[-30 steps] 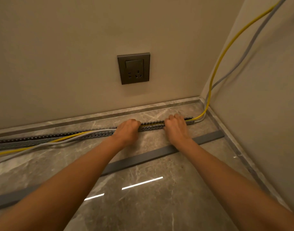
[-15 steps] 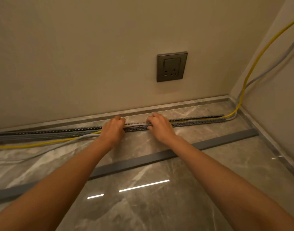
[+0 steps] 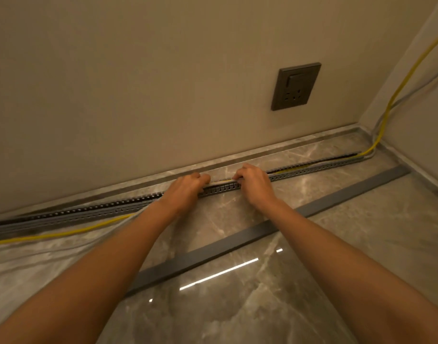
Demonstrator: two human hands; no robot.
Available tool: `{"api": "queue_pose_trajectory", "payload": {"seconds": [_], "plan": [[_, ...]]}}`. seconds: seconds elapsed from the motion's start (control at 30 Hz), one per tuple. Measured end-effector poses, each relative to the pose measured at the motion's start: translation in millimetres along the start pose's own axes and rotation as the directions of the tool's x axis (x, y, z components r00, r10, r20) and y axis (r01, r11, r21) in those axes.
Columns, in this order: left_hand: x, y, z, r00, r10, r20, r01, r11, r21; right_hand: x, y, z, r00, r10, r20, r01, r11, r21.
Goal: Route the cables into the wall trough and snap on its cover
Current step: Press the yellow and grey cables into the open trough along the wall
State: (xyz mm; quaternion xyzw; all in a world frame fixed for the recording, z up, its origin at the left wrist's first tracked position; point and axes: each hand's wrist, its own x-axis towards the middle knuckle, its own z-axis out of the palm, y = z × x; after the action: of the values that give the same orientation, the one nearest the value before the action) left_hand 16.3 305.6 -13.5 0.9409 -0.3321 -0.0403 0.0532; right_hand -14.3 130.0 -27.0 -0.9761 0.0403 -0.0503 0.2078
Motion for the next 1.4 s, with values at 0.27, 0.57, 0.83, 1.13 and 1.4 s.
{"api": "queue_pose_trajectory", "payload": {"seconds": [0.27,0.57,0.83,1.13,1.4], "plan": [[9.8,4.1,2.5,0.991,0.018,-0.130,-0.014,0.999,0.031,-2.3,-5.2,-1.5,1.000,0.005,0.010,-0.005,0.998,-0.067],[4.3,14.1,5.2,0.979,0.041,-0.198,-0.026,0.997,0.075,-8.7,2.5,-0.5,0.996,-0.088,-0.010,0.086,0.988,-0.126],[16.6,37.8,10.3,0.996,-0.086,-0.010,0.085,0.954,0.286,-9.7,14.4,-12.1,0.983,-0.124,0.134,0.137,0.986,-0.092],[29.0,55.7,9.6,0.985,-0.162,0.064,0.139,0.953,0.270,-4.0,29.3,-20.9,0.997,-0.036,0.063,0.049,0.975,-0.218],[39.2,63.0,6.1,0.965,-0.253,0.068,0.249,0.967,0.060,-2.6,28.9,-26.8,0.990,-0.054,0.128,0.084,0.966,-0.244]]}}
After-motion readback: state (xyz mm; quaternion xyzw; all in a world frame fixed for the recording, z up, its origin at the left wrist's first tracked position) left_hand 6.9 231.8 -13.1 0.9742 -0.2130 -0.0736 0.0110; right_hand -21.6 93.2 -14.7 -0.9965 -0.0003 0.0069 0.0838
